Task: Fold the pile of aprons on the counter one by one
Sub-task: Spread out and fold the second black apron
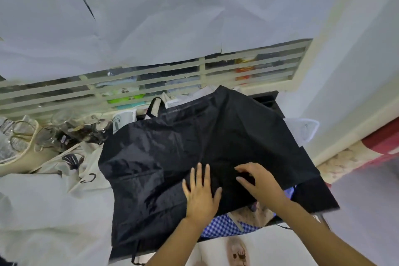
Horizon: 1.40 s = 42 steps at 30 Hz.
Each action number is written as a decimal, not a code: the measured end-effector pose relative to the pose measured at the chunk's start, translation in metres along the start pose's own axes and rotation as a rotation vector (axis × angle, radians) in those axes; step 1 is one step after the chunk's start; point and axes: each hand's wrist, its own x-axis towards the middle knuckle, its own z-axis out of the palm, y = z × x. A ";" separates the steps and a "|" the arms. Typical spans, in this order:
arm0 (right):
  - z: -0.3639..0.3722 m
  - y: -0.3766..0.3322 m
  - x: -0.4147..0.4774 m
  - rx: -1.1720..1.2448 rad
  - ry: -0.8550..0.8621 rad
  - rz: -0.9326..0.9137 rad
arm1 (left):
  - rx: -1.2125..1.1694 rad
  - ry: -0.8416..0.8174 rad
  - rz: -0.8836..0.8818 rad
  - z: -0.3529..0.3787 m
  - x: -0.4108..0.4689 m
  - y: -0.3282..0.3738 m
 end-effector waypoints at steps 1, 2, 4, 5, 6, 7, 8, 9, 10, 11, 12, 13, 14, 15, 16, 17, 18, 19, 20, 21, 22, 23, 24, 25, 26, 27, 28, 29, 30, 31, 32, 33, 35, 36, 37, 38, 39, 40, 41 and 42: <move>0.004 0.009 -0.014 0.019 0.069 0.056 | 0.019 0.002 -0.009 0.005 -0.001 -0.005; 0.005 0.017 -0.028 0.070 0.161 0.153 | 0.026 0.004 -0.012 0.010 -0.001 -0.009; 0.002 0.032 -0.048 0.281 0.357 0.489 | 0.032 0.001 -0.009 0.014 -0.002 -0.015; -0.003 0.040 -0.055 0.421 0.426 0.678 | 0.028 -0.009 -0.002 0.017 -0.003 -0.016; -0.009 0.045 -0.059 0.566 0.463 0.829 | 0.016 -0.020 -0.001 0.017 -0.004 -0.016; -0.015 0.049 -0.061 0.726 0.474 0.938 | 0.002 -0.025 0.005 0.018 -0.006 -0.016; -0.021 0.049 -0.062 0.921 0.485 1.002 | -0.008 -0.025 0.015 0.018 -0.007 -0.014; -0.028 0.047 -0.060 1.148 0.484 1.041 | -0.015 -0.021 0.026 0.018 -0.007 -0.011; -0.035 0.044 -0.057 1.352 0.492 1.071 | -0.020 -0.029 0.037 0.015 -0.006 -0.006; -0.043 0.040 -0.056 1.508 0.506 1.092 | -0.023 -0.024 0.058 0.010 -0.005 0.003; -0.049 0.039 -0.053 1.607 0.512 1.090 | -0.027 -0.010 0.084 0.005 -0.001 0.012; -0.055 0.039 -0.051 1.676 0.520 1.068 | -0.037 0.002 0.109 -0.001 0.003 0.022; -0.060 0.040 -0.048 1.709 0.531 1.038 | -0.053 0.007 0.134 -0.006 0.008 0.033; -0.064 0.041 -0.046 1.736 0.552 1.004 | -0.066 0.007 0.160 -0.011 0.014 0.045; -0.069 0.042 -0.043 1.727 0.571 0.982 | -0.077 0.000 0.184 -0.017 0.021 0.056; -0.074 0.044 -0.040 1.718 0.592 0.967 | -0.079 -0.010 0.209 -0.021 0.028 0.067; -0.080 0.046 -0.038 1.706 0.606 0.947 | -0.065 -0.022 0.243 -0.026 0.034 0.077; -0.083 0.048 -0.036 1.713 0.613 0.926 | -0.049 -0.045 0.269 -0.029 0.039 0.085; -0.085 0.050 -0.036 1.714 0.620 0.903 | -0.040 -0.077 0.287 -0.032 0.045 0.091; -0.089 0.049 -0.036 1.718 0.625 0.867 | -0.042 -0.114 0.290 -0.033 0.050 0.096; -0.091 0.046 -0.037 1.700 0.628 0.823 | -0.052 -0.154 0.273 -0.034 0.055 0.098; -0.094 0.040 -0.039 1.682 0.621 0.758 | -0.077 -0.201 0.244 -0.034 0.059 0.098; -0.098 0.030 -0.041 1.658 0.606 0.679 | -0.135 -0.256 0.212 -0.036 0.063 0.098; -0.103 0.016 -0.042 1.639 0.576 0.587 | -0.232 -0.318 0.183 -0.041 0.067 0.098; -0.107 0.003 -0.042 1.607 0.539 0.505 | -0.360 -0.377 0.162 -0.047 0.070 0.097; -0.113 -0.013 -0.040 1.561 0.489 0.430 | -0.530 -0.421 0.140 -0.056 0.072 0.095; -0.120 -0.030 -0.037 1.487 0.425 0.363 | -0.731 -0.438 0.110 -0.066 0.073 0.091; -0.124 -0.048 -0.033 1.405 0.352 0.295 | -0.915 -0.448 0.063 -0.079 0.073 0.086; -0.128 -0.065 -0.029 1.327 0.275 0.207 | -1.066 -0.458 0.016 -0.091 0.073 0.079; -0.128 -0.085 -0.025 1.243 0.192 0.101 | -1.193 -0.470 -0.031 -0.104 0.072 0.069; -0.127 -0.103 -0.021 1.128 0.116 -0.006 | -1.309 -0.487 -0.075 -0.115 0.070 0.059; -0.121 -0.122 -0.017 1.006 0.018 -0.109 | -1.429 -0.500 -0.106 -0.129 0.065 0.043; -0.096 -0.154 -0.009 0.787 -0.208 -0.269 | -1.645 -0.453 -0.121 -0.156 0.047 0.009; -0.078 -0.163 -0.006 0.690 -0.315 -0.331 | -1.723 -0.393 -0.135 -0.169 0.035 -0.012; -0.056 -0.171 -0.004 0.611 -0.404 -0.377 | -1.776 -0.347 -0.136 -0.178 0.024 -0.033; -0.034 -0.175 -0.003 0.544 -0.475 -0.402 | -1.793 -0.302 -0.144 -0.186 0.015 -0.054; -0.010 -0.179 -0.003 0.489 -0.537 -0.424 | -1.794 -0.264 -0.161 -0.190 0.007 -0.076; 0.014 -0.179 -0.003 0.438 -0.585 -0.441 | -1.758 -0.223 -0.204 -0.189 0.003 -0.094; 0.036 -0.180 -0.004 0.376 -0.640 -0.456 | -1.692 -0.189 -0.253 -0.186 0.000 -0.110; 0.056 -0.181 -0.004 0.306 -0.687 -0.459 | -1.586 -0.149 -0.327 -0.180 -0.001 -0.123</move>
